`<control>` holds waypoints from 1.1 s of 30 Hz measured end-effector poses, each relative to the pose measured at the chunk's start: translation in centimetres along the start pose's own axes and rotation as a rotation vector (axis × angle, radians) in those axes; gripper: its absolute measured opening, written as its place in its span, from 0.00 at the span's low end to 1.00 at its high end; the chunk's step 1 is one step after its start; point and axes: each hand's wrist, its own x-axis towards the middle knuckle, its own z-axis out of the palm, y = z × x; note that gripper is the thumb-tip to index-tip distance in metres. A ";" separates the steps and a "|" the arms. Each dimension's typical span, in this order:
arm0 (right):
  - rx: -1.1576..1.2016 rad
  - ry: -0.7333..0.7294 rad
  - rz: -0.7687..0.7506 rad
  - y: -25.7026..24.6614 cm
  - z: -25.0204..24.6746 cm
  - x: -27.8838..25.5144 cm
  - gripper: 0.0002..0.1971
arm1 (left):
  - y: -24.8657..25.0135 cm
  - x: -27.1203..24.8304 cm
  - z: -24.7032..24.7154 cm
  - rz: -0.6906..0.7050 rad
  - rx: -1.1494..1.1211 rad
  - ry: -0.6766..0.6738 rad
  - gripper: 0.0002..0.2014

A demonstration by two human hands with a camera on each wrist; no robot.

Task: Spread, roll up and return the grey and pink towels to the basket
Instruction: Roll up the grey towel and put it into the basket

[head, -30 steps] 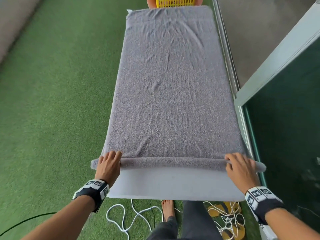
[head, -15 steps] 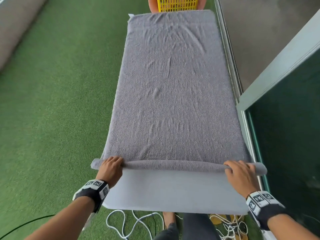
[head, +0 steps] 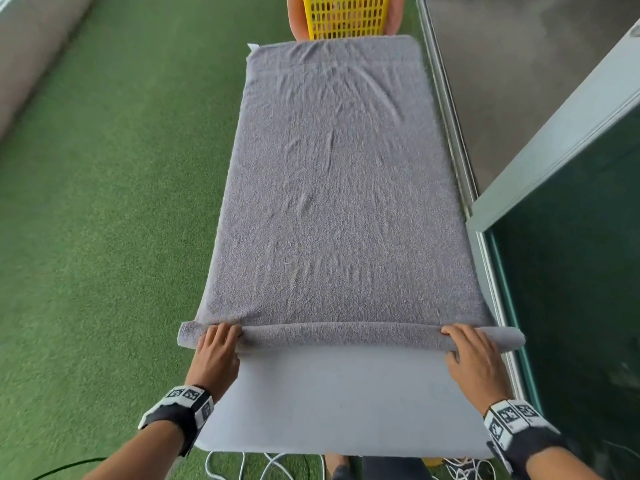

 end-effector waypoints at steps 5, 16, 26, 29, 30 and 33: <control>0.091 0.000 0.013 1.7 1.2 1.7 0.19 | -0.4 1.3 -0.3 0.014 -0.114 0.113 0.20; 0.022 -0.013 0.091 2.3 2.5 -7.9 0.09 | 0.8 -7.5 0.0 0.031 -0.075 0.067 0.11; -0.030 0.043 0.021 0.8 0.4 -8.8 0.16 | 0.9 -7.5 -0.5 -0.086 0.091 -0.003 0.15; -0.068 -0.026 -0.045 0.5 1.0 -9.0 0.21 | 2.0 -7.4 -0.2 -0.013 0.097 -0.013 0.18; -0.093 -0.040 -0.047 0.5 1.1 -9.2 0.22 | 2.2 -7.5 -0.2 -0.034 0.087 -0.038 0.21; -0.101 -0.057 -0.035 0.9 1.2 -8.6 0.24 | 1.8 -7.5 -0.1 -0.064 0.079 -0.110 0.26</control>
